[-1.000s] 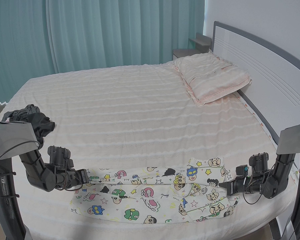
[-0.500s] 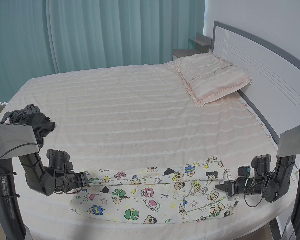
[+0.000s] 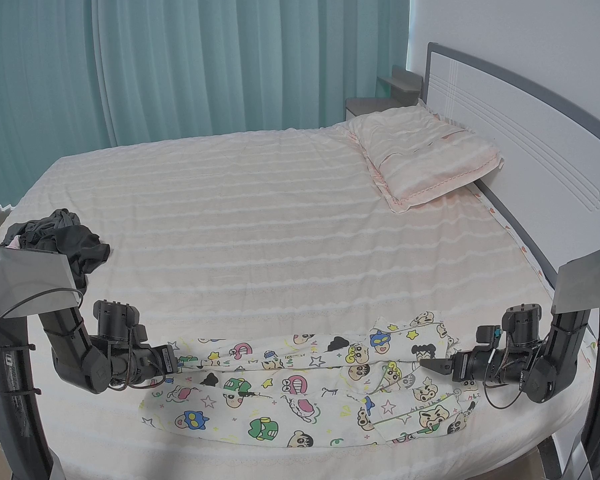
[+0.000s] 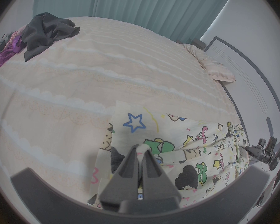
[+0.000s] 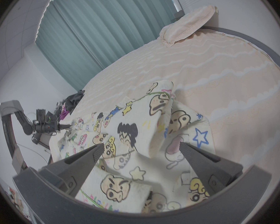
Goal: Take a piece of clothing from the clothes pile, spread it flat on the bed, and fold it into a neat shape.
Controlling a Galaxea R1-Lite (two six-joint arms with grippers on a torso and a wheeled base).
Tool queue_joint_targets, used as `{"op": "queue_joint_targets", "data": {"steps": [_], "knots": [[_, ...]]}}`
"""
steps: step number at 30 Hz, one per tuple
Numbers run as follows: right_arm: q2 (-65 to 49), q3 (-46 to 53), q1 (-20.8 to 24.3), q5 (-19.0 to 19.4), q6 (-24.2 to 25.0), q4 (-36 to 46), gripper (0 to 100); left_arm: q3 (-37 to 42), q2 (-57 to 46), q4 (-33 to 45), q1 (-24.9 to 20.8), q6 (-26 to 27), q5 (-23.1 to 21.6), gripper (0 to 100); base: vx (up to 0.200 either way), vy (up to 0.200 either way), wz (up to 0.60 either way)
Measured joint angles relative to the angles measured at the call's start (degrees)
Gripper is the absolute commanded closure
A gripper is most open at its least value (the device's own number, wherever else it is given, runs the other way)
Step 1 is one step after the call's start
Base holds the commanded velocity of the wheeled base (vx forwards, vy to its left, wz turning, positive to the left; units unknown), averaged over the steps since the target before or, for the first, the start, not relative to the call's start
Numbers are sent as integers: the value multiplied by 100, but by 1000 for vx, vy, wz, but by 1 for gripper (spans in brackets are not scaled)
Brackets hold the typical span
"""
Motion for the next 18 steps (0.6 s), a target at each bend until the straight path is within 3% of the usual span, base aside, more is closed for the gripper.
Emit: {"op": "queue_joint_targets", "data": {"steps": [5,11,12,18], "knots": [[0,-205,66,-11,414,30,0,10,6,-4,0,-5,0,100,0,0,0],[84,-380,151,-55,483,80,0,5,11,-4,0,-11,0,100,0,0,0],[101,-400,173,-63,485,94,100,-1,13,-4,0,-11,0,100,0,0,0],[165,-436,217,-110,483,154,100,-11,15,-11,0,-7,0,100,0,0,0]]}}
